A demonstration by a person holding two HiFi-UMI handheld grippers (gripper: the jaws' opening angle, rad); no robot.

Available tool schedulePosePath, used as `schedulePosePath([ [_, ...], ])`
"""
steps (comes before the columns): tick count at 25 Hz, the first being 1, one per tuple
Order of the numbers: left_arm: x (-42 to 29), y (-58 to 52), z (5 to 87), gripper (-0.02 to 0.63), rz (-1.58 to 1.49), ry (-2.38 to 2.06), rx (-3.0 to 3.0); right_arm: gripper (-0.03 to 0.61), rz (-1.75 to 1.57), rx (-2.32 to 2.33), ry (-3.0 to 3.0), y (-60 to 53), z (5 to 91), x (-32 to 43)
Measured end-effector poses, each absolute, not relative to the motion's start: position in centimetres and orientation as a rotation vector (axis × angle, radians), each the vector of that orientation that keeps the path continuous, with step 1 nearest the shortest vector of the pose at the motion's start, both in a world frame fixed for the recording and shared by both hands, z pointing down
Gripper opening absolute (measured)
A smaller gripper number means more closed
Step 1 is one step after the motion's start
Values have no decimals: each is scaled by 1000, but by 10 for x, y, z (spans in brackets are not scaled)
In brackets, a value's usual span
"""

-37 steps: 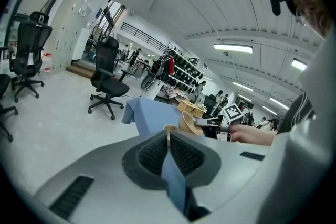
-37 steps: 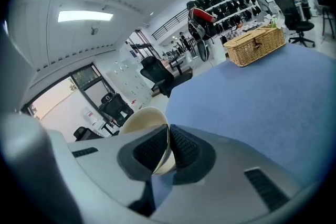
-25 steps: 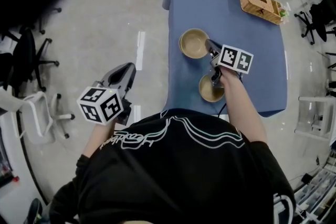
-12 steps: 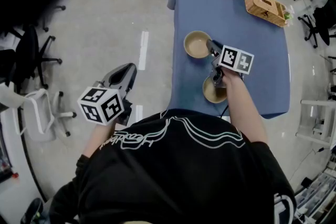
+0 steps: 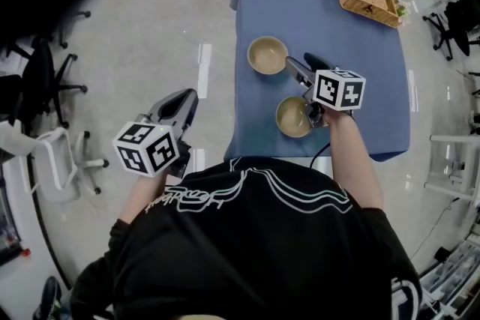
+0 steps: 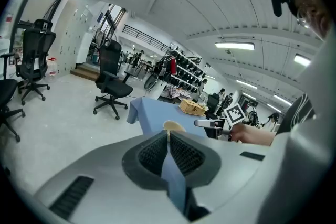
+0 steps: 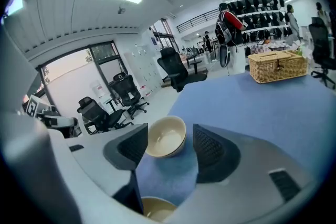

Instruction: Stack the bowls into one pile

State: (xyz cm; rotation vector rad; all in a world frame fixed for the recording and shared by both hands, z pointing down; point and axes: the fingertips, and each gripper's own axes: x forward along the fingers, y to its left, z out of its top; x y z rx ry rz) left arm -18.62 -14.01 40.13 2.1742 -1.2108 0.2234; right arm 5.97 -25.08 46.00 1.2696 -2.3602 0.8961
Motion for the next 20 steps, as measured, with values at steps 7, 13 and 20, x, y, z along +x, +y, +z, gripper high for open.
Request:
schedulePosePath([
  [7, -133, -118, 396, 32, 242, -1171, 2180, 267, 916, 1237, -2362, -203, 455, 107],
  [13, -96, -98, 397, 32, 250, -1153, 2186, 267, 977, 1236, -2344, -170, 473, 140],
  [20, -77, -73, 400, 32, 265, -1169, 2171, 267, 1013, 1182, -2321, -138, 493, 152],
])
